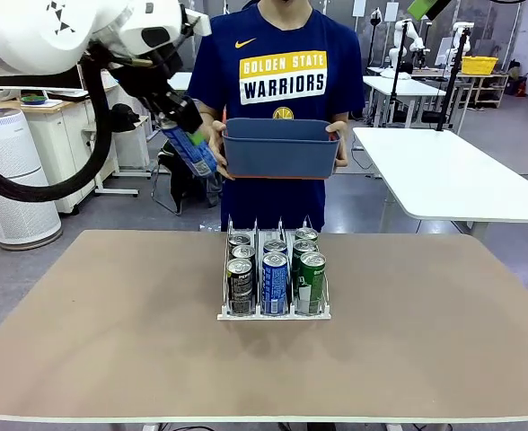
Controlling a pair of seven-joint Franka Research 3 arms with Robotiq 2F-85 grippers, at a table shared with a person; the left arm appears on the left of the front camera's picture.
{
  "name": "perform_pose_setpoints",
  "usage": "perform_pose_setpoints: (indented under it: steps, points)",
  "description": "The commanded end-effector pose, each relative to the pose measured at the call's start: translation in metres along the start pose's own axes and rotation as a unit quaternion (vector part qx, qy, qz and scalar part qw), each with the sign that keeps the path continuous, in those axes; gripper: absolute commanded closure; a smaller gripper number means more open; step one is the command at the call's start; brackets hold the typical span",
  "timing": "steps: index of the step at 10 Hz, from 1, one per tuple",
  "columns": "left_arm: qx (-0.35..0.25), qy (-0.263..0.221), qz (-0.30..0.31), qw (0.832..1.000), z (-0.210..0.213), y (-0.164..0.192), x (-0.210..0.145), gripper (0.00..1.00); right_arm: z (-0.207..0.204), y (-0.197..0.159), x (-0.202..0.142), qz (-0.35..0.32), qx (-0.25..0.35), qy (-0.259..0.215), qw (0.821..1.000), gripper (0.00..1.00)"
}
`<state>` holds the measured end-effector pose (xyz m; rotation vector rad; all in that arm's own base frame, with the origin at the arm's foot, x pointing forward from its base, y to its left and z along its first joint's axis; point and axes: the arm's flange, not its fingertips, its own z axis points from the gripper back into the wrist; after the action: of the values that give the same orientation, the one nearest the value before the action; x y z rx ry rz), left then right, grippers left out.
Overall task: Fill the beverage cans into the dispenser.
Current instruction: Place the picked Ionic drink in the line of the Automatic Can Dispenser with the same cans.
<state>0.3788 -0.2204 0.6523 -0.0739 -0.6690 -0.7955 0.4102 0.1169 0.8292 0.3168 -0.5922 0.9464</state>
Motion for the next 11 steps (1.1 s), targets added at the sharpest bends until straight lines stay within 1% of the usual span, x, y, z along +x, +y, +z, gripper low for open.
perform_pose_setpoints:
  steps: [1,3,4,5,6,7,8,9,10,11]
  points:
    - [-0.038,-0.005,-0.07,0.997,-0.02,-0.031,-0.006,0.42,0.001,0.002,-0.002,0.0,0.001,0.001,1.0,0.0]
    - [-0.104,-0.016,-0.16,0.982,-0.028,-0.059,-0.003,0.42,0.001,0.002,-0.002,0.0,0.001,0.001,1.0,0.0]
    - [-0.121,-0.022,-0.19,0.974,-0.031,-0.068,0.0,0.42,0.001,0.002,-0.002,0.0,0.001,0.001,1.0,0.0]
    - [-0.141,-0.016,-0.201,0.969,-0.03,-0.07,0.0,0.42,0.001,0.002,-0.002,0.0,0.001,0.001,1.0,0.0]
    - [-0.132,0.004,-0.213,0.968,-0.02,-0.055,0.001,0.42,0.001,0.002,-0.002,0.0,0.001,0.001,1.0,0.0]
    - [-0.112,-0.003,-0.185,0.976,-0.036,-0.089,0.002,0.42,0.001,0.002,-0.002,0.0,0.001,0.001,1.0,0.0]
    - [-0.112,-0.003,-0.185,0.976,-0.036,-0.089,0.002,0.42,0.001,0.002,-0.002,0.0,0.001,0.001,1.0,0.0]
    - [-0.124,0.001,-0.203,0.971,-0.035,-0.079,0.0,0.42,0.001,0.002,-0.002,0.0,0.001,0.001,1.0,0.0]
    - [-0.148,0.015,-0.24,0.959,-0.051,-0.092,0.003,0.42,0.001,0.002,-0.002,0.0,0.001,0.001,1.0,0.0]
    - [-0.159,0.014,-0.28,0.947,-0.065,-0.105,0.005,0.42,0.001,0.002,-0.002,0.0,0.001,0.001,1.0,0.0]
